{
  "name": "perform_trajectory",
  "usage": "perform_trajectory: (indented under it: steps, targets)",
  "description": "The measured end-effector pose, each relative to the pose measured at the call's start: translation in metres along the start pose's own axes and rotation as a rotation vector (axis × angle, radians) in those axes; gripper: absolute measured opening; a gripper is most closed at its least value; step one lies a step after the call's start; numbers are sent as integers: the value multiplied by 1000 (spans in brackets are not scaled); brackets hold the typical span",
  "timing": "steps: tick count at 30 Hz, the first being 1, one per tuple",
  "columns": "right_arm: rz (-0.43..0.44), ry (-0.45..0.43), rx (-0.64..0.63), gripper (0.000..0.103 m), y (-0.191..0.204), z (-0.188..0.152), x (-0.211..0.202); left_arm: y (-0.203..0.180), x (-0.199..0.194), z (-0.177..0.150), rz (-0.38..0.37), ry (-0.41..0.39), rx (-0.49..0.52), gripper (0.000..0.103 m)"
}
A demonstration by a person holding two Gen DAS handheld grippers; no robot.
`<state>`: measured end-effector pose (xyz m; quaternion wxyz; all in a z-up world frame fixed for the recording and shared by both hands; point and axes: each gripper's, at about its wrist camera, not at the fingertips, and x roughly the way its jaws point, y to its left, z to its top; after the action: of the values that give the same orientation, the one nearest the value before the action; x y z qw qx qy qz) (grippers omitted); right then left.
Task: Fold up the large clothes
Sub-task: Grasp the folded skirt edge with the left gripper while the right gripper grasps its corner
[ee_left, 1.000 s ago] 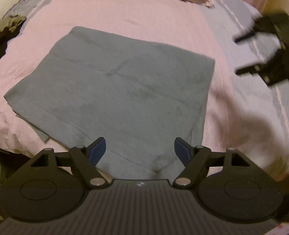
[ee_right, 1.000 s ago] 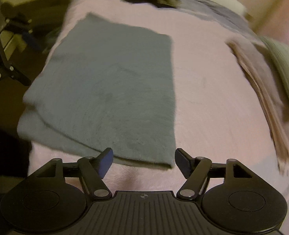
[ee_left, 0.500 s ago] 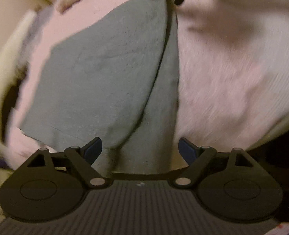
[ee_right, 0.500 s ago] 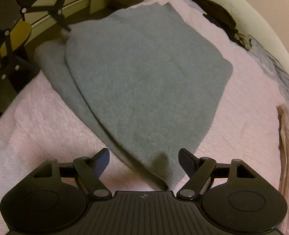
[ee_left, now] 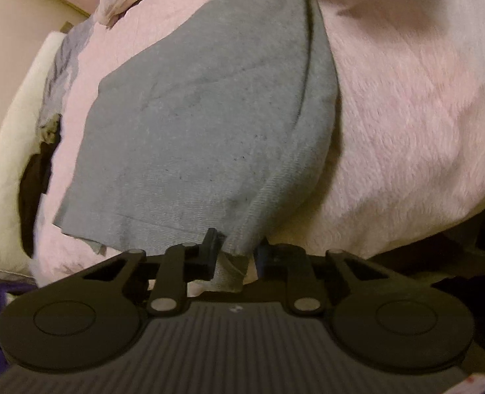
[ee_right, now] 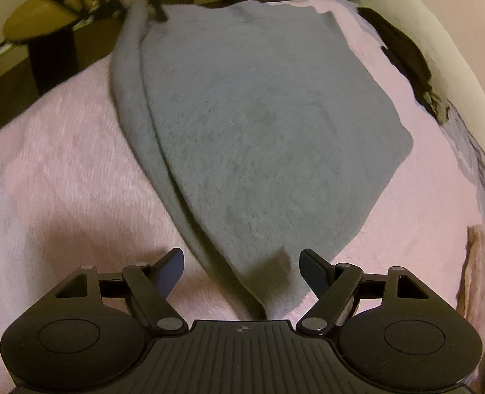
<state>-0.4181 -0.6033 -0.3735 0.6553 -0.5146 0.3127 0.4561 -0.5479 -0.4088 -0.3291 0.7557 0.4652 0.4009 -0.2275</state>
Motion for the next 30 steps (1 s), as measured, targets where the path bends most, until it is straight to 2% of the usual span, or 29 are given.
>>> perform_trajectory:
  steps: [7, 11, 16, 20, 22, 23, 25, 27, 28, 30]
  targets:
    - [7, 18, -156, 75, 2, -23, 7, 33, -16, -4, -89, -44, -207, 13]
    - [-66, 10, -251, 75, 1, -33, 26, 46, -17, -3, -123, -57, -284, 12]
    - [-89, -37, -324, 75, 0, -40, 51, 66, -19, -10, -185, -61, -455, 12]
    - [-126, -80, -392, 74, 6, -47, 58, 69, -17, -8, -191, -62, -449, 12]
    - [-150, -101, -387, 66, 3, -48, 56, 67, -17, -7, -192, -60, -441, 11]
    - [-153, -99, -385, 51, 1, -48, 55, 67, -16, -7, -192, -58, -442, 11]
    - [-144, -110, -371, 36, -5, -46, 48, 67, -18, -7, -193, -56, -444, 9]
    - [-136, -116, -343, 15, -14, -42, 37, 70, -22, -5, -195, -54, -447, 6]
    - [-137, -119, -330, 11, -18, -40, 30, 72, -24, -5, -198, -53, -450, 2]
    - [-130, -124, -281, 5, -31, -29, 16, 79, -30, -4, -201, -56, -464, 1]
